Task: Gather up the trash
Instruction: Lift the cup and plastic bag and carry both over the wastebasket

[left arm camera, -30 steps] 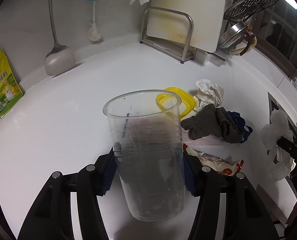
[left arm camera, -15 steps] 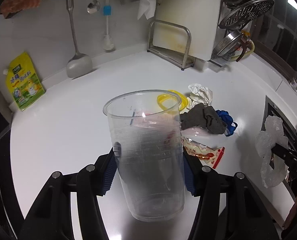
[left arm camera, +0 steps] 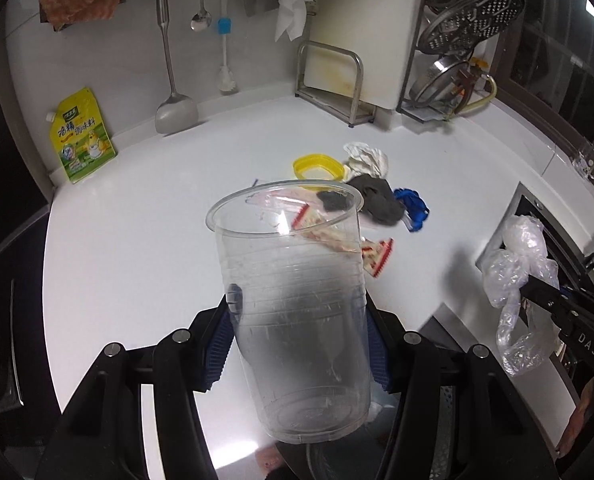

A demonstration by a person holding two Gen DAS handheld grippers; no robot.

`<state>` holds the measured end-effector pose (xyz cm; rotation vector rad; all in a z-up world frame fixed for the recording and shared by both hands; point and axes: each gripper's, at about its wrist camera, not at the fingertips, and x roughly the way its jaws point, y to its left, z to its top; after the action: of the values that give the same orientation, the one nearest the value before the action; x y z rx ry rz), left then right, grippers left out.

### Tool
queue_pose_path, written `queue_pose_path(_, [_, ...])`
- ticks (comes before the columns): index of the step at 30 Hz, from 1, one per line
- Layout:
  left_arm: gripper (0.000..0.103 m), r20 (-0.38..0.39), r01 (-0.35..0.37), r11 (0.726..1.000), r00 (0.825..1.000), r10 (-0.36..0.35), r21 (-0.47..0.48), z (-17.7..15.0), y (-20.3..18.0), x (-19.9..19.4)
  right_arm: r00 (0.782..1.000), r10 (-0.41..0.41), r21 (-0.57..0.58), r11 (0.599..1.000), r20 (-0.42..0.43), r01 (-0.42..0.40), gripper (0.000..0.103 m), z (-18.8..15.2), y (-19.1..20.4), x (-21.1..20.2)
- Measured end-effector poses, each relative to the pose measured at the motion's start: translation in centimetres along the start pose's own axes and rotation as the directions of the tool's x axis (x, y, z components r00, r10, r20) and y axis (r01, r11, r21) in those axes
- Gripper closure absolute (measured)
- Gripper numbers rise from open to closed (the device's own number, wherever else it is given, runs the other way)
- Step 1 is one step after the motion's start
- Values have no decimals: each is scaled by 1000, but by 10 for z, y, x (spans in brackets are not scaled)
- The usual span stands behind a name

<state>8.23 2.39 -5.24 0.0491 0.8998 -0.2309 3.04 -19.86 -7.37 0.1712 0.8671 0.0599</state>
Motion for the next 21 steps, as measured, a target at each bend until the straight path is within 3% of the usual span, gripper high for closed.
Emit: queue_pose_path(21, [47, -83, -40, 999, 996, 39, -10, -87, -68, -35, 992, 98, -94, 990, -85, -106, 90, -69, -21, -36])
